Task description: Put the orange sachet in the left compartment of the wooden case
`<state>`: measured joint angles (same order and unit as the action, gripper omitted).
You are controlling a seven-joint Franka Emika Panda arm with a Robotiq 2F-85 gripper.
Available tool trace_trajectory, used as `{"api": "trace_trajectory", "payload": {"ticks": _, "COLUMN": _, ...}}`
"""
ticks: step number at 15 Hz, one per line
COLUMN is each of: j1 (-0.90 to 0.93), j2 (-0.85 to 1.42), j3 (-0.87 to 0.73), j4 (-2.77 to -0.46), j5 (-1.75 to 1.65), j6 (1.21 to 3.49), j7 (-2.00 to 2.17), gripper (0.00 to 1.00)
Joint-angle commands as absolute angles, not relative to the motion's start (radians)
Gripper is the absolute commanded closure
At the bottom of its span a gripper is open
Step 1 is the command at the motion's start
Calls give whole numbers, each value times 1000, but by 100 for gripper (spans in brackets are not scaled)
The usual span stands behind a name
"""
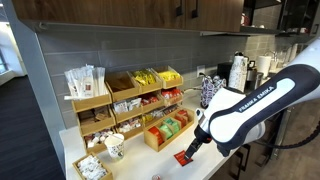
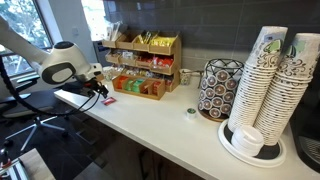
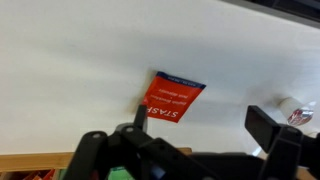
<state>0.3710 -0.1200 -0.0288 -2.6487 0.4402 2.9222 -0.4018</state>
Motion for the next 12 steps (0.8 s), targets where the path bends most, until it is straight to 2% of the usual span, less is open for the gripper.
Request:
{"api": "trace_trajectory", "payload": {"ticks": 1, "j1": 402, "j2": -28, "j3": -44, "j4": -2595, "j5": 535, "j6": 2981, "j7": -492, "gripper": 0}}
{"api": "trace_trajectory", "payload": {"ticks": 9, "j1": 386, "j2": 82, "j3": -18, "j4": -2513, "j5": 705, "j6": 3032, "j7": -668, "gripper": 1}}
{"api": "trace_trajectory", "payload": {"ticks": 12, "j1": 378, "j2": 115, "j3": -13, "j4": -2490, "j5": 758, "j6": 3027, "j7": -724, "gripper": 5}}
